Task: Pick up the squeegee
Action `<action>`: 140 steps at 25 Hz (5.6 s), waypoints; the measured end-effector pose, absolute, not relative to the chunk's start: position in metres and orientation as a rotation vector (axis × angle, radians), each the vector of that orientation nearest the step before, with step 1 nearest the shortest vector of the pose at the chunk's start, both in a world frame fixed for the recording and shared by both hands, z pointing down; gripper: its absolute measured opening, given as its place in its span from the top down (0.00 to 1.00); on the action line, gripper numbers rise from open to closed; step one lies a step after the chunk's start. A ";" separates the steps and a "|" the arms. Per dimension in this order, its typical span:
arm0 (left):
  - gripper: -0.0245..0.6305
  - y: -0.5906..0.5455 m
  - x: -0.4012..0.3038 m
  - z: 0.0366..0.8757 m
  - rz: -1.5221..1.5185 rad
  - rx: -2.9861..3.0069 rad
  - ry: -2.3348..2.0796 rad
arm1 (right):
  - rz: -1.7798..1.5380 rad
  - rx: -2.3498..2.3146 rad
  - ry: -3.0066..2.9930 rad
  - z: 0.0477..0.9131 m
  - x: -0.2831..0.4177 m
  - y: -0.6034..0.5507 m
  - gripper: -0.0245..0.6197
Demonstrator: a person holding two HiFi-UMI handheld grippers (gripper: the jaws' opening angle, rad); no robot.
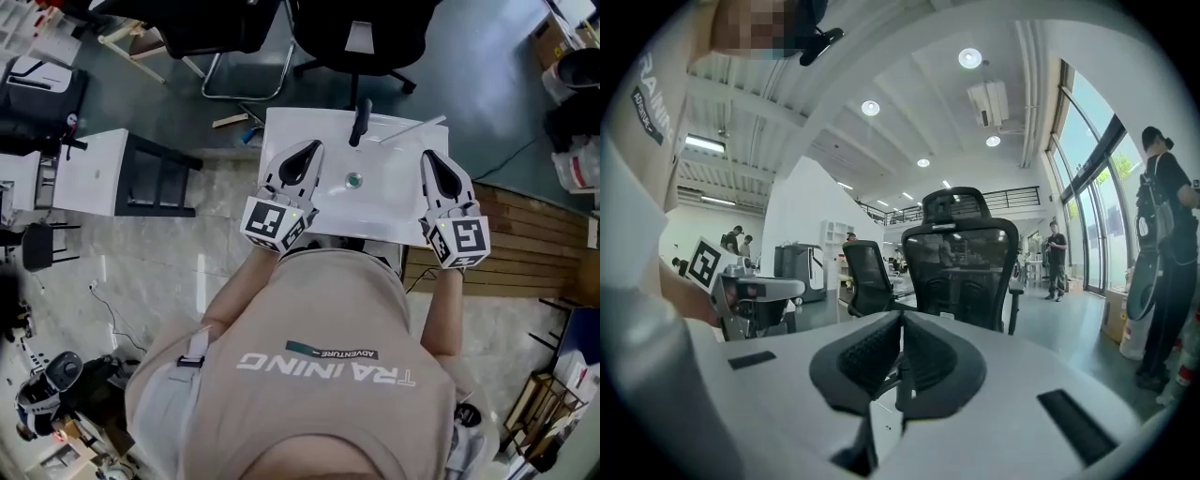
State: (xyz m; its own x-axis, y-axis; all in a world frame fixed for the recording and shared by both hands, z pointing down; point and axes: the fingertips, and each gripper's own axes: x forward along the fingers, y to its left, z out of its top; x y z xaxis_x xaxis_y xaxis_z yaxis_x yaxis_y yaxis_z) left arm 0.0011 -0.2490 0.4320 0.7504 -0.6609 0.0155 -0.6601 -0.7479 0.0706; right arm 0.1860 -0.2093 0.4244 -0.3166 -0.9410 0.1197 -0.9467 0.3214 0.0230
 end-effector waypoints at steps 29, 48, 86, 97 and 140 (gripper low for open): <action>0.94 -0.279 0.013 0.433 0.012 2.812 -1.181 | 0.301 1.602 -2.428 0.530 0.245 -0.273 0.91; 0.94 -0.274 0.014 0.453 0.192 2.764 -1.264 | 0.574 1.493 -2.113 0.738 0.321 -0.303 0.69; 0.94 -0.289 -0.012 0.452 0.150 2.748 -1.269 | 0.549 1.550 -2.027 0.706 0.307 -0.295 0.83; 0.94 -0.293 -0.011 0.445 0.115 2.817 -1.158 | 0.454 1.770 -2.103 0.580 0.279 -0.278 0.83; 0.94 -0.321 -0.058 0.287 -0.150 2.951 -1.332 | -0.127 1.852 -2.511 0.286 0.148 -0.248 0.83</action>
